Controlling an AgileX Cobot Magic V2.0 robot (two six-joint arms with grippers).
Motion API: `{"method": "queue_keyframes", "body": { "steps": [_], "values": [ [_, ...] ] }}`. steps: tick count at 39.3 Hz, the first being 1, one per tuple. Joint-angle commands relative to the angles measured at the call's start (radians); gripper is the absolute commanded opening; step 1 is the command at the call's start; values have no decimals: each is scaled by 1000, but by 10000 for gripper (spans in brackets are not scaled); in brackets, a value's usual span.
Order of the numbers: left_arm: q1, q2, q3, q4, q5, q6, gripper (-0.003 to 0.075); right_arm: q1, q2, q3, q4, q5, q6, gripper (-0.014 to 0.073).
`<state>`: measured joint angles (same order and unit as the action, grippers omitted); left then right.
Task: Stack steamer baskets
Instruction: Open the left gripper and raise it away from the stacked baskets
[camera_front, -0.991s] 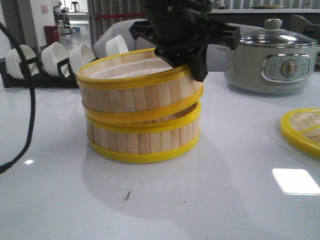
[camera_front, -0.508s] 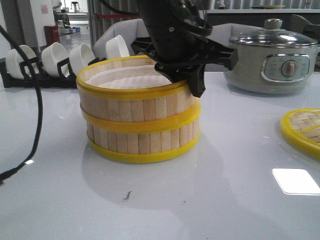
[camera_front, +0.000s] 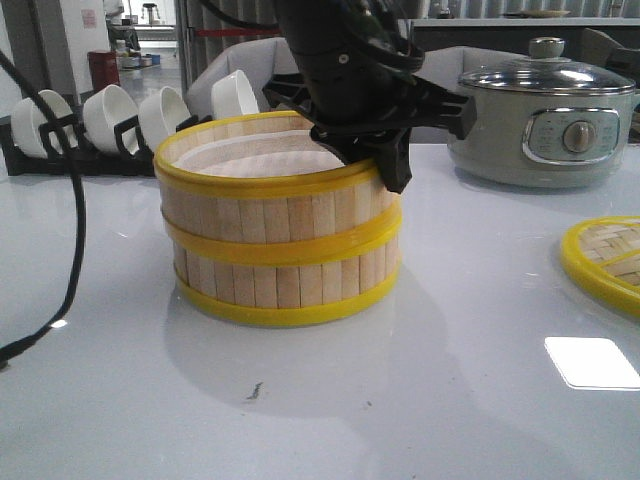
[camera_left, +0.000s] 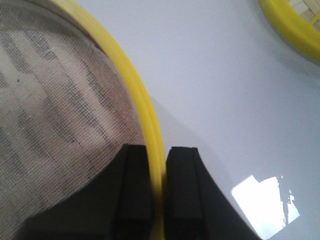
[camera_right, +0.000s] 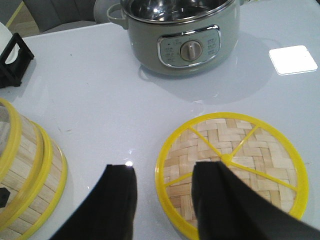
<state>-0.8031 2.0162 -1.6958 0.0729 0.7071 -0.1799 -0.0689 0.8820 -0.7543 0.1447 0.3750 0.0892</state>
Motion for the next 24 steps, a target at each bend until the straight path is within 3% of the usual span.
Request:
{"method": "queue_keyframes", "body": {
  "steps": [1,7,18,24],
  "values": [
    [-4,-66,-38,7,-79,4,92,-1,-7,-38,10,-75,-10,392],
    [-4,-66,-38,7,-75,4,165,-1,-7,-38,10,-75,-10,392],
    [-4,-66,-38,9,-73,4,363,-1,-7,-38,10,-68,-10,392],
    [-4,-66,-41,12,-73,4,376,-1,-7,-38,10,-68,-10,392]
  ]
}}
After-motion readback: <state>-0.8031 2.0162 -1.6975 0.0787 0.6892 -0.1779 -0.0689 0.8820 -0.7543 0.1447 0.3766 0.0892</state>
